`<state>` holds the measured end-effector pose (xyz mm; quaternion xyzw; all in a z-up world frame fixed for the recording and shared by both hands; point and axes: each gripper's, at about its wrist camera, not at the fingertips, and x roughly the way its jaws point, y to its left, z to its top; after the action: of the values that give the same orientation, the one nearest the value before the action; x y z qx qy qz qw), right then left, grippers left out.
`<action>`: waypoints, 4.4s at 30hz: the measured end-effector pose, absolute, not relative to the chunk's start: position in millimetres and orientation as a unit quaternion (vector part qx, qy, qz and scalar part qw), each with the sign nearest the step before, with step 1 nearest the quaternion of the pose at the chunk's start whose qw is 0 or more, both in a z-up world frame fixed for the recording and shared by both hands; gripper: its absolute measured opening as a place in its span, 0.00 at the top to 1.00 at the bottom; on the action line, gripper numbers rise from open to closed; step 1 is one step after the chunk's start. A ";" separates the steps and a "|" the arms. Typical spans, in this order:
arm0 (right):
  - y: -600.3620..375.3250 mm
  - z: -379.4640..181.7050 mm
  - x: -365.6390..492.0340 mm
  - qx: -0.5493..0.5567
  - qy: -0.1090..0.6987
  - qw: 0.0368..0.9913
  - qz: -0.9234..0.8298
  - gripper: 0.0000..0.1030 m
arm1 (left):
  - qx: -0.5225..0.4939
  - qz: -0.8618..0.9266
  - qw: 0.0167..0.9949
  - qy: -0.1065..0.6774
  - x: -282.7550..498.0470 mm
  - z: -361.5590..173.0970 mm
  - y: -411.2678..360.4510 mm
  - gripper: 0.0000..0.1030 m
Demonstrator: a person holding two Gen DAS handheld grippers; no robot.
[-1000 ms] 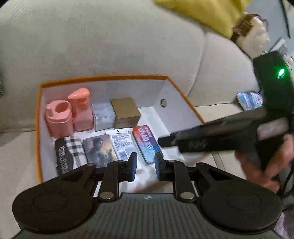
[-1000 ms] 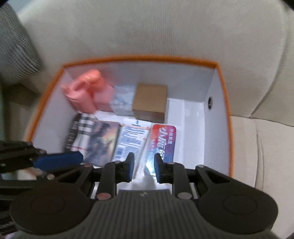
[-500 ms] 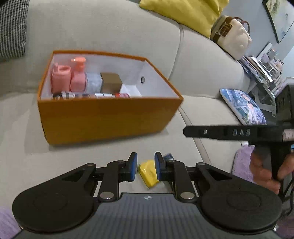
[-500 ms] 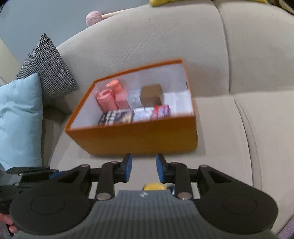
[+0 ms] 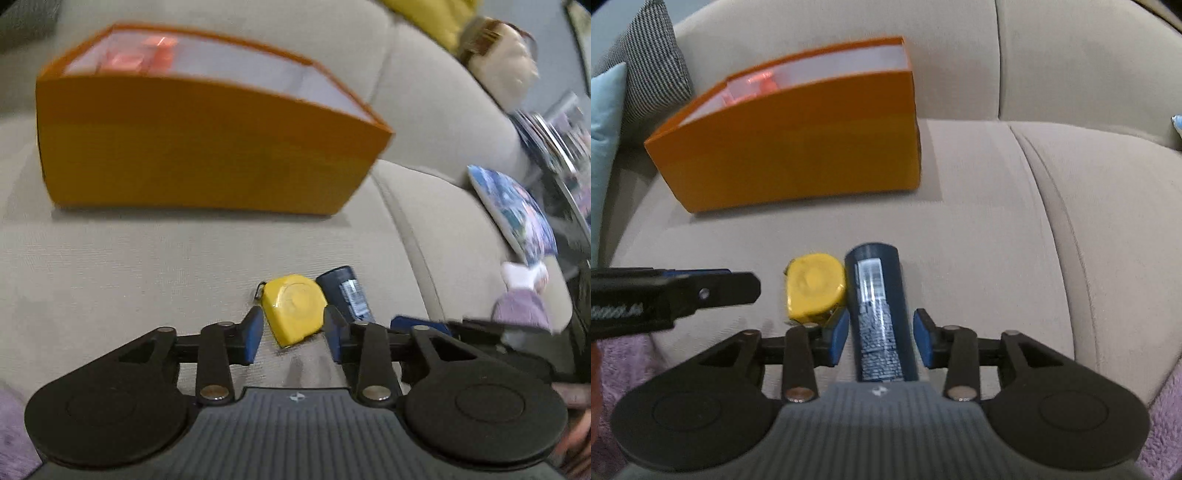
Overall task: Organize rigid objects
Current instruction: 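Grasp the yellow tape measure with the left tool while the right tool grasps the dark spray can, then lift the tape measure and spray can and carry them over the orange box, then lower the spray can and tape measure into the box and open both tools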
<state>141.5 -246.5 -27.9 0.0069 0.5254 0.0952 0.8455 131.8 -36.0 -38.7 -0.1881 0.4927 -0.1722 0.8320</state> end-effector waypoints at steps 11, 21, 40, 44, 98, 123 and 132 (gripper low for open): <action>-254.3 -48.7 158.6 0.035 0.540 0.834 0.109 0.61 | -0.247 -0.144 0.796 0.534 155.6 -83.0 -42.1 0.54; -248.7 -56.7 161.6 0.029 0.546 0.831 0.105 0.58 | -0.231 -0.160 0.804 0.525 157.4 -86.2 -54.4 0.56; -213.0 -50.2 145.0 -0.010 0.553 0.819 0.153 0.59 | -0.226 -0.161 0.795 0.539 143.4 -64.6 -25.1 0.76; -217.2 -48.1 142.0 -0.006 0.558 0.817 0.148 0.58 | -0.231 -0.170 0.790 0.541 149.9 -68.2 -34.1 0.78; -148.4 68.5 332.8 -0.147 0.463 0.866 0.118 0.60 | -0.220 -0.189 0.874 0.390 261.5 47.0 57.4 0.79; -117.0 -51.7 415.3 -0.258 0.578 0.771 0.068 0.60 | -0.240 -0.191 0.848 0.432 314.1 -4.4 71.4 0.79; -117.7 -46.8 418.8 -0.249 0.568 0.780 0.081 0.61 | -0.231 -0.186 0.847 0.442 315.2 -7.6 67.1 0.79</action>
<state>418.8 -117.7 -46.8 -0.2495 0.5679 0.0812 0.7802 315.2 67.1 -7.6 -0.2307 0.4418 -0.1862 0.8467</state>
